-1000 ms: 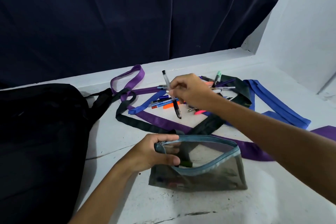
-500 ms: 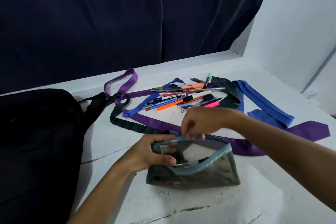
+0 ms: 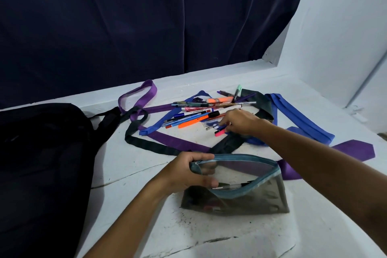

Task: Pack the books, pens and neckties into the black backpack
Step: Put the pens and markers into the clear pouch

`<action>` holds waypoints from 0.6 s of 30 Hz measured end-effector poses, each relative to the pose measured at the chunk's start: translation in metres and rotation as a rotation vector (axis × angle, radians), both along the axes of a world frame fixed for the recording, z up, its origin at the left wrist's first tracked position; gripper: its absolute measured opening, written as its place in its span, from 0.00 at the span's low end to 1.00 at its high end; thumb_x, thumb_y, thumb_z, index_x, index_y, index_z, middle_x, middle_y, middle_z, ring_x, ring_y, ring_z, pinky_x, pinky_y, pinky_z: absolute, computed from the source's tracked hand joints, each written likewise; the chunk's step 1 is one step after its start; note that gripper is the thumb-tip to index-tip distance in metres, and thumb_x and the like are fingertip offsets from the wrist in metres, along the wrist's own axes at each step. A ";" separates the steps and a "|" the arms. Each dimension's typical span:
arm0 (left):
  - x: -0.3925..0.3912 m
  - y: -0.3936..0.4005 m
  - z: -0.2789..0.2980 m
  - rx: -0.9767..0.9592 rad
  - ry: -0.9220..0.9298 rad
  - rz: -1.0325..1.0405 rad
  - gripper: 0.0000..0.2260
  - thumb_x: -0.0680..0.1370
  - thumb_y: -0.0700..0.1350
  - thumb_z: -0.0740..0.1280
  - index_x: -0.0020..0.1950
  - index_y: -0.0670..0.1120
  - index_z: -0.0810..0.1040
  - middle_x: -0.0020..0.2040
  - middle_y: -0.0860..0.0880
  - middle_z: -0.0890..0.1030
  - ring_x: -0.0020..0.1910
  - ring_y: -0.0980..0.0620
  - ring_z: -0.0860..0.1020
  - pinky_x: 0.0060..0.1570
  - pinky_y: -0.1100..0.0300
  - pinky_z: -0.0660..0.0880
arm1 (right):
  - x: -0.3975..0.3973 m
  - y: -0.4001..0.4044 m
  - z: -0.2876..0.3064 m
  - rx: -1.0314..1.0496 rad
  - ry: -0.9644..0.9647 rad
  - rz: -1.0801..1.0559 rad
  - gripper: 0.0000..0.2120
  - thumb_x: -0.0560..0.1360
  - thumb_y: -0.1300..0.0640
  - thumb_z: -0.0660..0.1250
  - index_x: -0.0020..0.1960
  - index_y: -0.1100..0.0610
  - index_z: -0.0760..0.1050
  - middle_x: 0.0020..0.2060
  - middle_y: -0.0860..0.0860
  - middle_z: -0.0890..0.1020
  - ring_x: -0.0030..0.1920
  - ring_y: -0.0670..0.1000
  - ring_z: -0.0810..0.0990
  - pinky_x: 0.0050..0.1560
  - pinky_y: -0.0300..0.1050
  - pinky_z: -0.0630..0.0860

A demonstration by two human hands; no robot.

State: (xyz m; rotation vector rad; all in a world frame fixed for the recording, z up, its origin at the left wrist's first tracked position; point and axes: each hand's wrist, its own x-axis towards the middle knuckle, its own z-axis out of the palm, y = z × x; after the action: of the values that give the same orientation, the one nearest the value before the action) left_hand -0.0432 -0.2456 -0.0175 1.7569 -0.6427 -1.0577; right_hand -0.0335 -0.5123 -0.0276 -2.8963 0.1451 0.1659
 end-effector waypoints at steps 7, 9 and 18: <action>0.003 0.000 -0.003 0.020 0.012 -0.002 0.39 0.57 0.46 0.83 0.67 0.48 0.76 0.58 0.51 0.83 0.58 0.54 0.81 0.61 0.47 0.77 | 0.001 0.001 -0.008 -0.088 -0.009 0.049 0.04 0.75 0.59 0.68 0.49 0.55 0.80 0.48 0.48 0.80 0.47 0.52 0.78 0.44 0.44 0.70; 0.003 0.000 -0.004 0.024 0.010 0.000 0.38 0.58 0.45 0.83 0.67 0.47 0.76 0.58 0.51 0.83 0.58 0.54 0.81 0.61 0.47 0.77 | 0.003 0.000 -0.011 -0.123 -0.019 0.061 0.04 0.75 0.59 0.68 0.48 0.57 0.80 0.48 0.51 0.82 0.47 0.53 0.79 0.45 0.47 0.74; 0.002 0.001 0.000 0.009 0.031 0.000 0.37 0.56 0.46 0.81 0.64 0.50 0.77 0.58 0.51 0.83 0.57 0.55 0.82 0.60 0.50 0.77 | -0.011 0.012 0.036 0.206 -0.238 0.003 0.07 0.79 0.60 0.66 0.53 0.59 0.82 0.46 0.52 0.83 0.39 0.44 0.78 0.42 0.39 0.74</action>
State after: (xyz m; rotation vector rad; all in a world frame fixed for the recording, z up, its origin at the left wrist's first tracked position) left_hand -0.0415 -0.2450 -0.0177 1.7448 -0.6191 -1.0877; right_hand -0.0448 -0.4998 0.0089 -2.6843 0.0770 -0.1543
